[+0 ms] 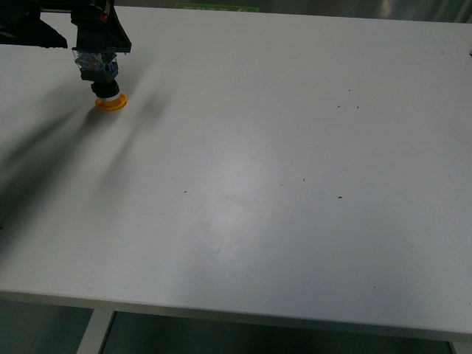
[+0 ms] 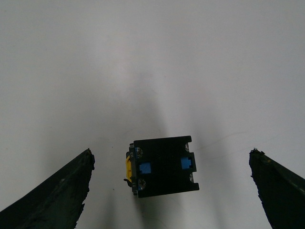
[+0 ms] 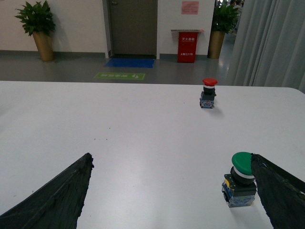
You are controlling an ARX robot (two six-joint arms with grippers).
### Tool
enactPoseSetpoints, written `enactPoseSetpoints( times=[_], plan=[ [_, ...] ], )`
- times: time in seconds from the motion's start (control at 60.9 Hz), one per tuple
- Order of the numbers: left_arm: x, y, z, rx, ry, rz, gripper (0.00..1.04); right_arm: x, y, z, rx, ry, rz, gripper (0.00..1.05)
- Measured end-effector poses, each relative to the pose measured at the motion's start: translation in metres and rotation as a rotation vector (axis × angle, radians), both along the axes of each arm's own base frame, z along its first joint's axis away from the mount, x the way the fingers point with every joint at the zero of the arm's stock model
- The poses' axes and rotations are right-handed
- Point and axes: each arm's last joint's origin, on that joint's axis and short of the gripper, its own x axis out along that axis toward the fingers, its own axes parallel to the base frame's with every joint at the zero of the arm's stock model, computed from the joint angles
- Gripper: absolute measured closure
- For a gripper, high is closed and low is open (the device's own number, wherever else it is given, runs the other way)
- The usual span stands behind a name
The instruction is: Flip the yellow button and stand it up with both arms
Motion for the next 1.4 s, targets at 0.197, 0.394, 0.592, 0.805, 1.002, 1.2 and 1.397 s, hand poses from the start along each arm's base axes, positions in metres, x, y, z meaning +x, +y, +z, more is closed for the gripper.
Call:
enactPoseSetpoints(
  times=[0.197, 0.394, 0.592, 0.805, 1.002, 1.2, 1.397],
  plan=[
    [0.003, 0.000, -0.002, 0.005, 0.014, 0.006, 0.07, 0.000, 0.000, 0.000, 0.000, 0.000, 0.000, 0.07],
    [0.003, 0.000, -0.004, 0.007, 0.030, 0.007, 0.07, 0.000, 0.000, 0.000, 0.000, 0.000, 0.000, 0.07],
    [0.004, 0.000, -0.003, 0.011, 0.033, 0.011, 0.07, 0.000, 0.000, 0.000, 0.000, 0.000, 0.000, 0.07],
    [0.004, 0.000, -0.006, 0.012, 0.055, 0.016, 0.28, 0.000, 0.000, 0.000, 0.000, 0.000, 0.000, 0.07],
    [0.005, 0.001, -0.007, 0.001, 0.068, 0.017, 0.53, 0.000, 0.000, 0.000, 0.000, 0.000, 0.000, 0.07],
    [0.005, 0.006, -0.008, -0.053, 0.080, 0.020, 0.70, 0.000, 0.000, 0.000, 0.000, 0.000, 0.000, 0.07],
    [-0.005, 0.000, 0.002, -0.352, 0.064, -0.067, 0.71, 0.000, 0.000, 0.000, 0.000, 0.000, 0.000, 0.07]
  ],
)
